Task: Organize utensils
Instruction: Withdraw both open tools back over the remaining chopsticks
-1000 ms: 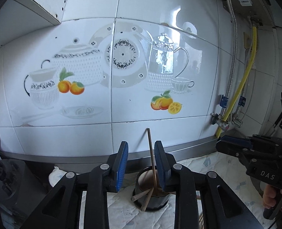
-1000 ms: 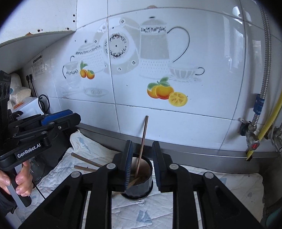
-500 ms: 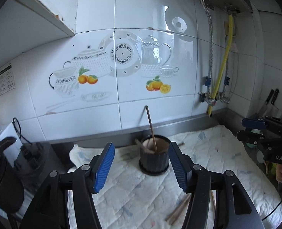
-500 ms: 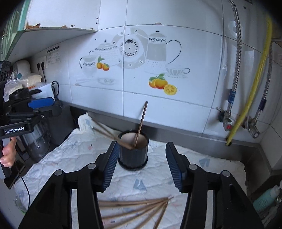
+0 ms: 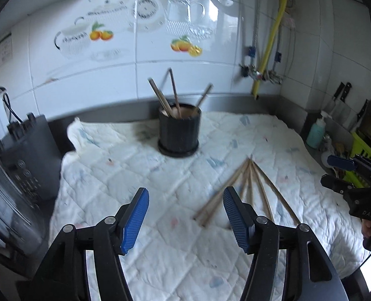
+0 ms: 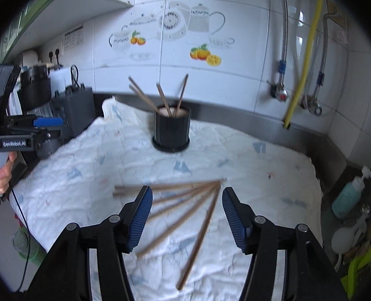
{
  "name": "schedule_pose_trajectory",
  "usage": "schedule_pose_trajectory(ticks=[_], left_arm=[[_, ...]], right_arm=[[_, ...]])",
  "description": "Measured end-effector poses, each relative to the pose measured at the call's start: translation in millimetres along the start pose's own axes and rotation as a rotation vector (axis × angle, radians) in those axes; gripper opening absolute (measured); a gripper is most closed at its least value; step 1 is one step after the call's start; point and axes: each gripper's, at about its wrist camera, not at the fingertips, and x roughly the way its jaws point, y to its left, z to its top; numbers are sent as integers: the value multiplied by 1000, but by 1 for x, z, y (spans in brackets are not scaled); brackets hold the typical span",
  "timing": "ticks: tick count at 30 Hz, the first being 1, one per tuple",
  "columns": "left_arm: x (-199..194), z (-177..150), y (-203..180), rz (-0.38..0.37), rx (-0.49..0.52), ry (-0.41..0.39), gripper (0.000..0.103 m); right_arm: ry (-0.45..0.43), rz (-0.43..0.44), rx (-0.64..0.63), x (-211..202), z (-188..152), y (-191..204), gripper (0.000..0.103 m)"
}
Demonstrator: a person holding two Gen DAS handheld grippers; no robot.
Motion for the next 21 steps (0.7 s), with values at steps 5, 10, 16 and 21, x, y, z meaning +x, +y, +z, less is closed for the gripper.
schedule_pose_trajectory(ticks=[5, 10, 16, 21], left_arm=[[18, -26, -18, -39, -1, 47, 66], [38, -42, -34, -93, -6, 90, 66], [58, -60, -66, -157, 31, 128, 66], [75, -69, -89, -171, 81, 151, 66]], right_arm=[[42, -15, 34, 0, -35, 0, 64], [88, -35, 60, 5, -64, -1, 64], [125, -18, 151, 10, -87, -12, 64], [145, -7, 189, 14, -99, -14, 64]])
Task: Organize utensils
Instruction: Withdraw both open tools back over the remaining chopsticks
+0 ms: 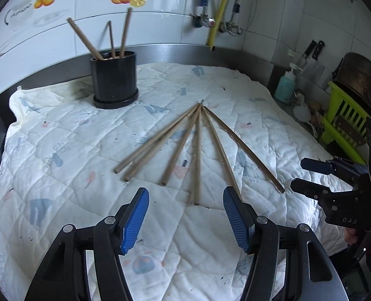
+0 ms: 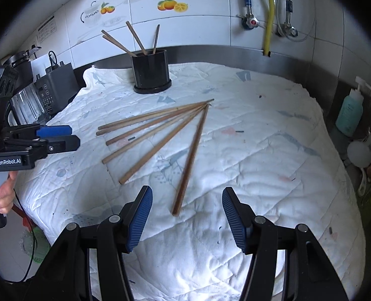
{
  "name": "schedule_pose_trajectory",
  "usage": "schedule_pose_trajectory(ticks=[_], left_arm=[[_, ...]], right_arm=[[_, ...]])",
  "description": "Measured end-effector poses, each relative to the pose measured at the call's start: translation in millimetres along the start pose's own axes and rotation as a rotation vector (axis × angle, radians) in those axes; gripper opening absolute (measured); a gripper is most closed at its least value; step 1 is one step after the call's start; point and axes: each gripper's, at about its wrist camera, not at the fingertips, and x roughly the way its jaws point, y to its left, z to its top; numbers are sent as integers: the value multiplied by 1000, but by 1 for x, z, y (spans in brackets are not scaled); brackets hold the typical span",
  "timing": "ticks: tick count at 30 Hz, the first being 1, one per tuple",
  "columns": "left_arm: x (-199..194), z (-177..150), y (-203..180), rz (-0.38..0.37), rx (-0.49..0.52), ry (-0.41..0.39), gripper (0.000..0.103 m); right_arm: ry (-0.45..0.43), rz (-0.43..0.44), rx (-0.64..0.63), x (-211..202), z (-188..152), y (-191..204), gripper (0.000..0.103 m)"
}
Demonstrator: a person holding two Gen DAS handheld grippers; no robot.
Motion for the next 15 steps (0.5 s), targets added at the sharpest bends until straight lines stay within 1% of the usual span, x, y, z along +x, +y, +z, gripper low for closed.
schedule_pose_trajectory(ticks=[4, 9, 13, 15], left_arm=[[17, 0, -9, -18, 12, 15, 64], [34, 0, -10, -31, 9, 39, 49], [44, -1, -7, -34, -2, 46, 42], [49, 0, -5, -37, -10, 50, 39]], right_arm=[[0, -1, -3, 1, -3, 1, 64], [2, 17, 26, 3, -4, -3, 64], [2, 30, 25, 5, -6, -1, 63], [-1, 33, 18, 7, -7, 1, 61]])
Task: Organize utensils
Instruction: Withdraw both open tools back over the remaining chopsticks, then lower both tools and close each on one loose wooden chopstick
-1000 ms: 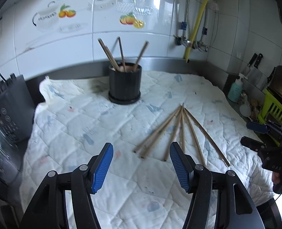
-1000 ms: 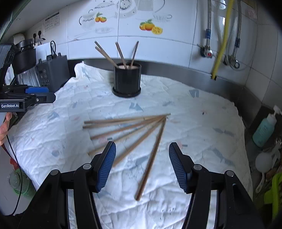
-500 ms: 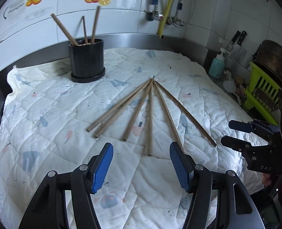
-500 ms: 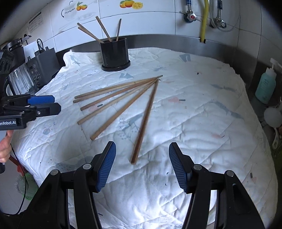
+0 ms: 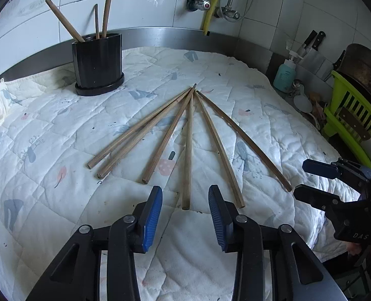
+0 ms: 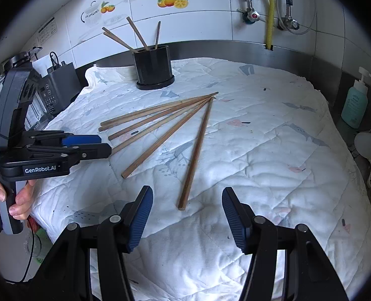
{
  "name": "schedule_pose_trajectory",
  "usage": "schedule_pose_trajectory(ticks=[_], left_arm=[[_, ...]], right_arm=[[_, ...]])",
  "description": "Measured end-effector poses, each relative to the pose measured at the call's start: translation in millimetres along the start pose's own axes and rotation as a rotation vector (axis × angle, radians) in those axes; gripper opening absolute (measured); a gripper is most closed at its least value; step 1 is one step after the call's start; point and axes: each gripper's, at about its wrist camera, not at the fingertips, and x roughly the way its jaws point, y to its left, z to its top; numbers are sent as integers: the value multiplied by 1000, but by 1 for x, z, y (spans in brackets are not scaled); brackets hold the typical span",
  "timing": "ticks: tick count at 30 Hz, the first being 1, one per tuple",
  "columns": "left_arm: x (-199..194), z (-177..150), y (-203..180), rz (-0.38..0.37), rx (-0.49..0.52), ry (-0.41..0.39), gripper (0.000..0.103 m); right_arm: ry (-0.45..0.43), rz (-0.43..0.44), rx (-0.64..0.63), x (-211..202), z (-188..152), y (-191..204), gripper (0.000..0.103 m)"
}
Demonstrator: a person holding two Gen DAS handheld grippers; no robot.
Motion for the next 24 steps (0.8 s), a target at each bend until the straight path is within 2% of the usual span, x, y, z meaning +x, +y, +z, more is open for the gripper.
schedule_pose_trajectory(ticks=[6, 8, 20, 22, 24], left_arm=[[8, -1, 3, -6, -17, 4, 39], [11, -1, 2, -5, -18, 8, 39], [25, 6, 1, 6, -19, 2, 39], [26, 6, -2, 14, -9, -4, 37], [27, 6, -4, 30, 6, -9, 30]], right_arm=[[-11, -1, 12, 11, 2, 2, 50], [-14, -8, 17, 15, 2, 3, 43], [-24, -40, 10, 32, 1, 10, 36], [-31, -57, -4, 33, 0, 11, 32], [-36, -79, -19, 33, -1, 12, 24]])
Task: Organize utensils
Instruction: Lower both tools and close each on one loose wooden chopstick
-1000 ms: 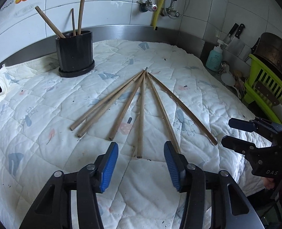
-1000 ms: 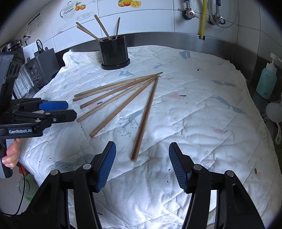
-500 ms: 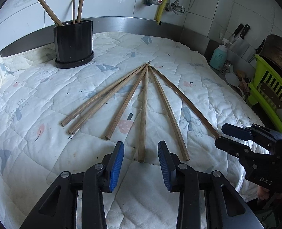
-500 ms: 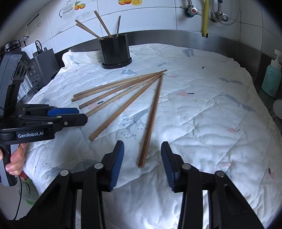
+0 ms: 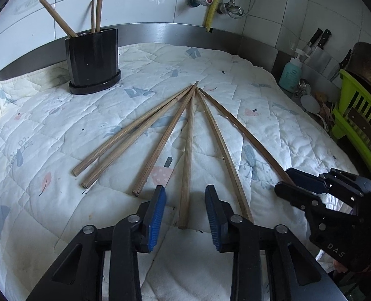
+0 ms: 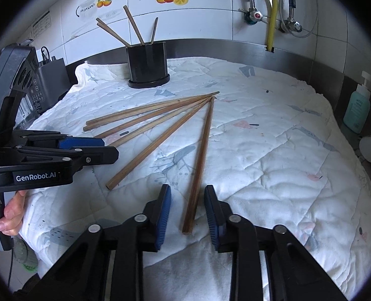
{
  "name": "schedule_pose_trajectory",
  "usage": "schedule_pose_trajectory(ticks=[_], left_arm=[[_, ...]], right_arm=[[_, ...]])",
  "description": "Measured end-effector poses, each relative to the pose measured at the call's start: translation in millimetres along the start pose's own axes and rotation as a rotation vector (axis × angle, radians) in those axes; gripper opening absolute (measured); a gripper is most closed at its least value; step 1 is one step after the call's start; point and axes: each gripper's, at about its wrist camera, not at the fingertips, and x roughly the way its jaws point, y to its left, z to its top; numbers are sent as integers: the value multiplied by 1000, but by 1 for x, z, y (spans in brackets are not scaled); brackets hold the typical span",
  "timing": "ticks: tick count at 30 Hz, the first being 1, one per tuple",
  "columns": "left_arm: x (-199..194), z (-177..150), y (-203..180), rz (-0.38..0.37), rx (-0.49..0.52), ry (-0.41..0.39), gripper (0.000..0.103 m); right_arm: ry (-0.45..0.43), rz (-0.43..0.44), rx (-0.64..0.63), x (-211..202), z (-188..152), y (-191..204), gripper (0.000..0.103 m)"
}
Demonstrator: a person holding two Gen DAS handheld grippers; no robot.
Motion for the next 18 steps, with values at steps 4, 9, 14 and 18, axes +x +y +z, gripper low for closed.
schedule_pose_trajectory(ticks=[4, 9, 14, 18], left_arm=[[0, 0, 0, 16, 6, -5, 14], [-1, -1, -2, 30, 19, -7, 8], [-14, 3, -4, 20, 17, -25, 8], [-35, 13, -5, 18, 20, -77, 8]], right_arm=[[-2, -8, 10, -1, 0, -5, 14], [-4, -11, 18, -2, 1, -6, 12], [-15, -24, 19, -11, 3, -7, 11], [-52, -32, 20, -24, 10, -11, 10]])
